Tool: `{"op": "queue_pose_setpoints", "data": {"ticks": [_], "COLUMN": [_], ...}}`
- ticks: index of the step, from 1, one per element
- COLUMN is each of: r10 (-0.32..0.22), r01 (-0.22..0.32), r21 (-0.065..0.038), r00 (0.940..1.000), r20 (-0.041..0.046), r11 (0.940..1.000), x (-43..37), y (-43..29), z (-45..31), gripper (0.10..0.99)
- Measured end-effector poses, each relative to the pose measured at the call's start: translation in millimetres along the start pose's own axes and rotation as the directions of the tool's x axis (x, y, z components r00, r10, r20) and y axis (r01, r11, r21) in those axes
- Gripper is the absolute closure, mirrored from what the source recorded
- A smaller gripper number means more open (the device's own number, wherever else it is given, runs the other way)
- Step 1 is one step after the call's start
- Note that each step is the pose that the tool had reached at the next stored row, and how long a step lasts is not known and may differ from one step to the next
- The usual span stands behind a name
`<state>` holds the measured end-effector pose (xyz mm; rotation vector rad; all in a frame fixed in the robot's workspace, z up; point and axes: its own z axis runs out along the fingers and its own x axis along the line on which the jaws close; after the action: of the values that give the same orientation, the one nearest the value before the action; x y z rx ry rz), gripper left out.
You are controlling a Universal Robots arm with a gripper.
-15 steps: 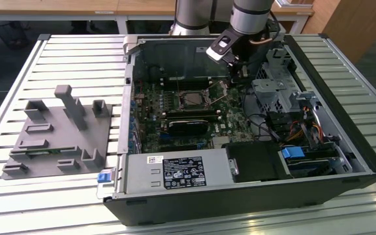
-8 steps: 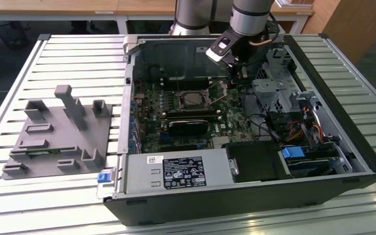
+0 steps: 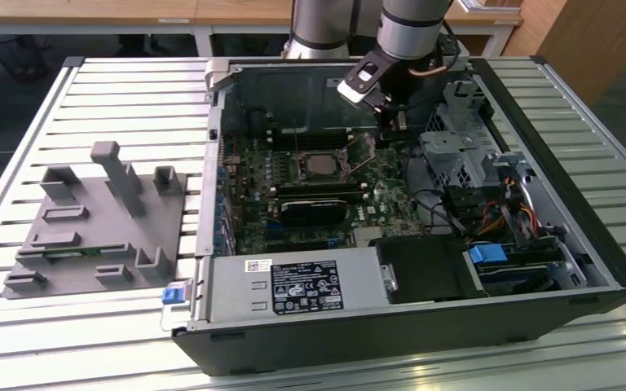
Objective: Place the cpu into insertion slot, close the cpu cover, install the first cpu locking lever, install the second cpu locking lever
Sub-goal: 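Close the cpu cover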
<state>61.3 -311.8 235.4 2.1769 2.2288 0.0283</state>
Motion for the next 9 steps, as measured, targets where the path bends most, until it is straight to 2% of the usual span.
{"op": "queue_pose_setpoints", "data": {"ticks": [9], "r10": [0.001], "r01": [-0.001], "r21": [0.000], "r00": [1.0000], "r20": [-0.0001], "r11": [1.0000], "x": [0.2], "y": [-6.1], "z": [-0.1], "gripper": [0.965]}}
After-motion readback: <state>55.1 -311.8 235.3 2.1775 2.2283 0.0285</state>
